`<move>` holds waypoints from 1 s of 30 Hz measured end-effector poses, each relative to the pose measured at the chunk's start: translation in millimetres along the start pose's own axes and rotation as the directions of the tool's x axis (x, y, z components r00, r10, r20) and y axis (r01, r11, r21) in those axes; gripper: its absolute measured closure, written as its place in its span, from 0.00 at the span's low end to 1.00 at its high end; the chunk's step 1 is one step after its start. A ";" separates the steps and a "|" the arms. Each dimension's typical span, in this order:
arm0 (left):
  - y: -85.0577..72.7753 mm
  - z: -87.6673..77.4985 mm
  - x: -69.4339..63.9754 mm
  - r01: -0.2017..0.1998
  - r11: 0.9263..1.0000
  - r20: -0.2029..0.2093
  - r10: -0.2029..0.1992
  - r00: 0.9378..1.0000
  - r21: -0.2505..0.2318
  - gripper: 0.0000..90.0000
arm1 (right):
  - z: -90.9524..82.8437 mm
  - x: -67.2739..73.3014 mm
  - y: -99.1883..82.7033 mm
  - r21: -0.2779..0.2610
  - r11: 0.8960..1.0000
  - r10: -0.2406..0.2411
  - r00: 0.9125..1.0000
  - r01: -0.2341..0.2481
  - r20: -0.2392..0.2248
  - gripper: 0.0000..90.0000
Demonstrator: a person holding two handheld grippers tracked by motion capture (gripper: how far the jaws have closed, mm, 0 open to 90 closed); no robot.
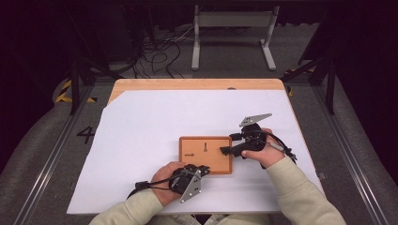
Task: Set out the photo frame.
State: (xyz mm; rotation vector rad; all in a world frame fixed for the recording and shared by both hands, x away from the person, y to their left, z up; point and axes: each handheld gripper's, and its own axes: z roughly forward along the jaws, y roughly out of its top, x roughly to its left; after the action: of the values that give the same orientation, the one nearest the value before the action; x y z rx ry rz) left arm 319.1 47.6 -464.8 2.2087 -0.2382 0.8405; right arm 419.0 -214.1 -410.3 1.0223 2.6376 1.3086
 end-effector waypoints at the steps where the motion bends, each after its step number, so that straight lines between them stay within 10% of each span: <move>1: 0.0 0.1 0.0 0.001 1.000 0.000 -0.001 1.000 -0.001 0.94 | 2.7 0.2 0.9 0.007 1.000 -0.003 1.000 0.003 -0.003 0.25; 24: -0.5 -0.4 2.0 0.018 1.000 0.007 -0.018 1.000 0.000 0.93 | 29.6 -5.6 8.4 0.095 0.995 -0.012 0.991 0.025 -0.135 0.36; 30: 0.5 -1.8 3.9 0.095 0.995 0.042 -0.095 0.995 0.000 0.91 | 27.2 -6.5 9.8 0.102 0.994 -0.014 0.989 0.030 -0.150 0.39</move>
State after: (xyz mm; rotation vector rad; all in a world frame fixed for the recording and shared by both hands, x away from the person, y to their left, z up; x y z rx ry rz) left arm 321.0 48.9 -461.1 2.2190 -0.1533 0.7420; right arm 437.5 -194.4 -422.5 0.9383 2.8457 1.3055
